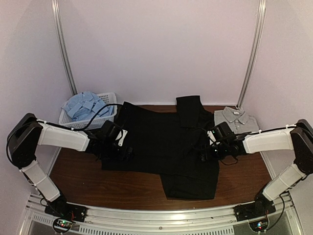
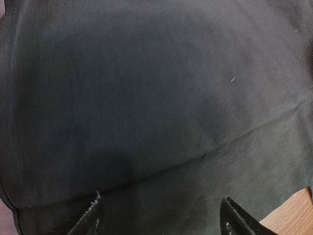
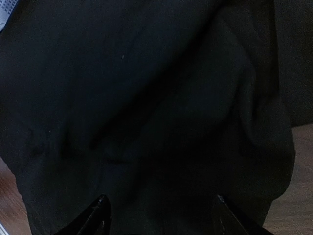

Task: Fold and stack the long sleeve shirts
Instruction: Move the flattened shirt to the center of the board, then pick up the sleeve from the center of the board.

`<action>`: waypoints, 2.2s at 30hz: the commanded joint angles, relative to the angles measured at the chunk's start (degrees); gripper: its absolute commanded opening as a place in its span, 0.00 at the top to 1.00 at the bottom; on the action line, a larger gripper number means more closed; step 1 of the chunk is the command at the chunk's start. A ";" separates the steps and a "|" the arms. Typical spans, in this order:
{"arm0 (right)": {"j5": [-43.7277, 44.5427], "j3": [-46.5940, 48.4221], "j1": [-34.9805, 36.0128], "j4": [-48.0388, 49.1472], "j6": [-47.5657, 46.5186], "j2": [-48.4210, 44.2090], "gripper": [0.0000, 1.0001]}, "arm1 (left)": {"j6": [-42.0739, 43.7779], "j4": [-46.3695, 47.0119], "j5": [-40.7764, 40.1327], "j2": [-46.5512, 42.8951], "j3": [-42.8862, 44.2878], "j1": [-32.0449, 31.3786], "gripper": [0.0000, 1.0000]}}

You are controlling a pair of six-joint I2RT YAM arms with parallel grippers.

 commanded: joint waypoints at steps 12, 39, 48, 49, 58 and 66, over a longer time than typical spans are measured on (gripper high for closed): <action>-0.05 -7.03 0.97 -3.90 4.54 0.80 0.28 | -7.14 -1.13 8.26 -2.45 -12.75 0.60 0.36; 6.79 -3.46 2.87 -13.64 8.16 -19.10 0.28 | -17.23 -5.56 -0.22 -20.60 -17.92 -3.18 0.26; 7.93 8.51 -1.88 -4.22 -1.17 -5.25 0.27 | -11.81 -2.69 0.62 -16.97 -7.22 -2.38 0.14; 5.84 9.39 -2.83 -2.36 -1.85 -3.00 0.27 | -11.35 -1.85 0.55 -15.98 -6.40 -1.76 0.13; -1.10 15.89 -7.74 5.11 -5.77 14.58 0.28 | -7.33 10.90 8.05 -2.49 -1.01 9.28 0.12; -2.58 11.22 -10.43 8.19 -4.23 18.09 0.27 | -4.91 13.31 8.82 8.63 2.92 13.76 0.13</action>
